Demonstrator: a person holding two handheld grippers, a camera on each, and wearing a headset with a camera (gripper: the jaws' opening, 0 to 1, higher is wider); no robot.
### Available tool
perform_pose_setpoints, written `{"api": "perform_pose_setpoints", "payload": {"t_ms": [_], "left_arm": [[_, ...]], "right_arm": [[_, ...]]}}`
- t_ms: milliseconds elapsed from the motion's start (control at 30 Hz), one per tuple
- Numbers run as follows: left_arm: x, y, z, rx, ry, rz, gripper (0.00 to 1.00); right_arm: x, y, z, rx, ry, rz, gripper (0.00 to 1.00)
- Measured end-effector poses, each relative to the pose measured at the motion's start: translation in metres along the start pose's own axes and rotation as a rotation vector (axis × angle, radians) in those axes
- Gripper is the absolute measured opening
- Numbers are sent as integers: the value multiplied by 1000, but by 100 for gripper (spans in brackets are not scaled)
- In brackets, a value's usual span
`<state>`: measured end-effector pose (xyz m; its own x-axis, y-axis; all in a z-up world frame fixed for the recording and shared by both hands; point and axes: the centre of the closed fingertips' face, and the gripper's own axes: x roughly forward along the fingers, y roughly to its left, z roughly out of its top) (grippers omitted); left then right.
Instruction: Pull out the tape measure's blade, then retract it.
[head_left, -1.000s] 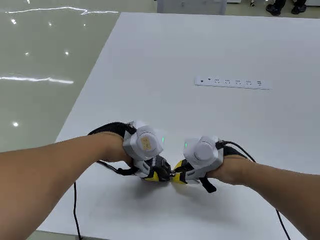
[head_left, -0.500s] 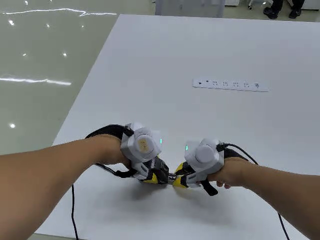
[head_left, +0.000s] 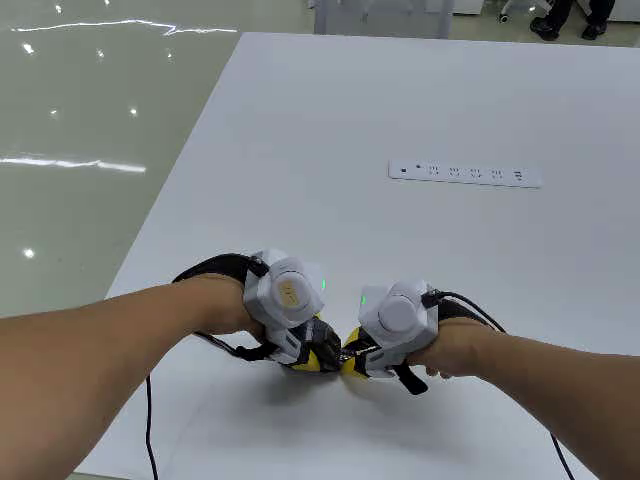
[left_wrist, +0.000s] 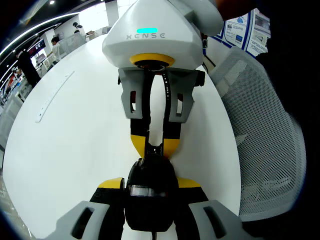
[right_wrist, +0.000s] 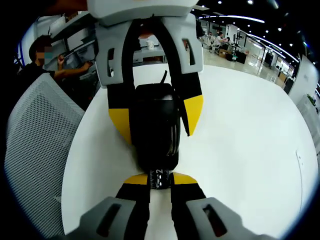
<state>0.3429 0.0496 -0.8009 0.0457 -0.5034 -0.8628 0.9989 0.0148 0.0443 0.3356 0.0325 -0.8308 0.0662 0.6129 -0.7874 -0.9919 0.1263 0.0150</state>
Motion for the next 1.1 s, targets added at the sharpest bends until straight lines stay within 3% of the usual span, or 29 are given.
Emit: {"api": "perform_pose_setpoints", "payload": {"t_ms": [300,1100], "left_arm": [[-3,2,-2,-24,-13,8,34],[-2,1,-1,-21,-7,10,34]], "right_arm": [[-8,-3,-2,-15,22,1,12],[-26,-5,-30,31,88,-4,13]]}}
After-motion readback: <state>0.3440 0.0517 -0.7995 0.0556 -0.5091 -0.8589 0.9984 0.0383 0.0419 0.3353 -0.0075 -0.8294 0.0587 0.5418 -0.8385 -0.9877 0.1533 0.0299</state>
